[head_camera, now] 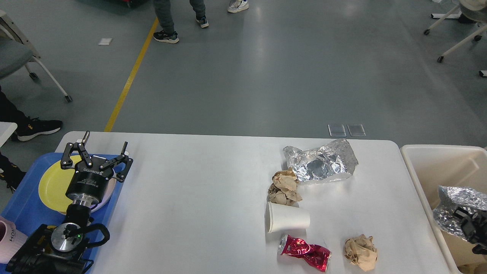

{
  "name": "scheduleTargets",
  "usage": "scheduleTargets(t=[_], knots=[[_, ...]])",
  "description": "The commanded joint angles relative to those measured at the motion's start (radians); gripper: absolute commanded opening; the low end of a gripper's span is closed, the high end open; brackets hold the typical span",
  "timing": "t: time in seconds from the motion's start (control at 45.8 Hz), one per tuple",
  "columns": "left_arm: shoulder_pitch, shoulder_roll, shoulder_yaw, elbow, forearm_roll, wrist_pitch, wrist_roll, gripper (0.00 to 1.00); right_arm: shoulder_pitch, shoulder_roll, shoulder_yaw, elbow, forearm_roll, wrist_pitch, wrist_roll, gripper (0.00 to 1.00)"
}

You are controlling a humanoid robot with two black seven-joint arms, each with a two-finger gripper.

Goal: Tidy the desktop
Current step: 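Release the foil inside the box with the right gripper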

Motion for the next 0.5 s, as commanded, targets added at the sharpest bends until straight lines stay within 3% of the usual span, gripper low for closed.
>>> scheduleTargets(t=[0.0, 0.371, 0.393, 0.48], knots=[[0.000, 0.001, 0.000, 0.000, 0.000, 0.000, 0.000, 0.97, -0.003, 0.000, 0.000, -0.002, 0.001, -0.006, 0.001, 0.00], [0.000, 0.001, 0.000, 0.000, 0.000, 0.000, 0.000, 0.97, -0.005, -0.041, 0.008, 0.007, 0.002, -0.010, -0.001, 0.00], [0.000, 0.000, 0.000, 0.000, 0.000, 0.000, 0.000, 0.97, -0.005, -0.041, 0.008, 0.007, 0.001, -0.013, -0.001, 0.06], [0.000, 0.000, 0.000, 0.000, 0.000, 0.000, 0.000, 0.97, -0.005, -0.041, 0.006, 0.006, 0.001, -0.046, 0.001, 0.60]])
